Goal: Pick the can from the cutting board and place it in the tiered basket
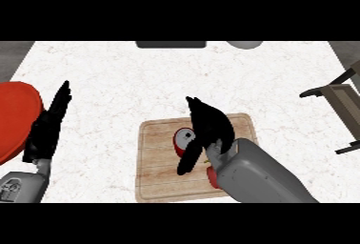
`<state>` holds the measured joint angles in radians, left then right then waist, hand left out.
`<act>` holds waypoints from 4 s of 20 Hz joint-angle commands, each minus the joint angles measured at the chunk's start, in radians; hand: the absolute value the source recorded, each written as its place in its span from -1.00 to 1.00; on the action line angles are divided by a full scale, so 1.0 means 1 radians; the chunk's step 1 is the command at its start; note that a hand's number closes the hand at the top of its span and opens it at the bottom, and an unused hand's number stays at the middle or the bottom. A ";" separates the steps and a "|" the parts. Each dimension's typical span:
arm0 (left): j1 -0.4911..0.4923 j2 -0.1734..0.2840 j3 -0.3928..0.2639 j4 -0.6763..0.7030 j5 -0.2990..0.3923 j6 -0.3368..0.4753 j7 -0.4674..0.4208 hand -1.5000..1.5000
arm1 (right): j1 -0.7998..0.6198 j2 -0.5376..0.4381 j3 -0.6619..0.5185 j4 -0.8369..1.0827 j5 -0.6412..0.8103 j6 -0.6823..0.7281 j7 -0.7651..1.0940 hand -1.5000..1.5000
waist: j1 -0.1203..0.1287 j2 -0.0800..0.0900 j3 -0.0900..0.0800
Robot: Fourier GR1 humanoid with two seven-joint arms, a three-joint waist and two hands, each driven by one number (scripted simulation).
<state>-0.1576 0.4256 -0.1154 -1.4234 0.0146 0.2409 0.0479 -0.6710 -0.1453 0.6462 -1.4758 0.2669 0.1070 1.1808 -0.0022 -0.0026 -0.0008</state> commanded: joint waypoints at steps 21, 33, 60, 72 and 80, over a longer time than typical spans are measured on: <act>-0.027 -0.039 0.050 -0.035 -0.060 -0.042 0.065 0.00 | 0.009 0.144 -0.001 0.196 0.036 -0.016 0.091 -1.00 | 0.011 0.003 0.001; 0.020 -0.088 0.058 -0.054 -0.102 -0.054 0.049 0.00 | 0.020 0.144 -0.005 0.263 0.076 0.122 -0.091 1.00 | 0.007 0.002 0.001; 0.062 -0.068 0.125 -0.034 -0.104 -0.073 -0.003 0.00 | -0.007 -0.469 -0.691 -0.974 -0.256 0.155 0.035 1.00 | -0.036 -0.009 -0.001; 0.057 -0.090 0.121 -0.023 -0.103 -0.095 -0.038 0.00 | -0.187 -0.905 -1.031 -0.517 -0.673 0.348 -0.137 1.00 | -0.008 -0.003 -0.001; 0.006 -0.086 0.111 -0.077 -0.130 -0.103 0.061 0.00 | -0.146 -0.979 -0.953 -0.311 -0.396 0.447 -0.483 1.00 | 0.021 0.007 0.001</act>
<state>-0.1440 0.3312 -0.0013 -1.4628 -0.1017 0.1394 0.0682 -0.8184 -1.0785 -0.3224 -1.8729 -0.2424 0.4921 0.8066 0.0061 0.0008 -0.0009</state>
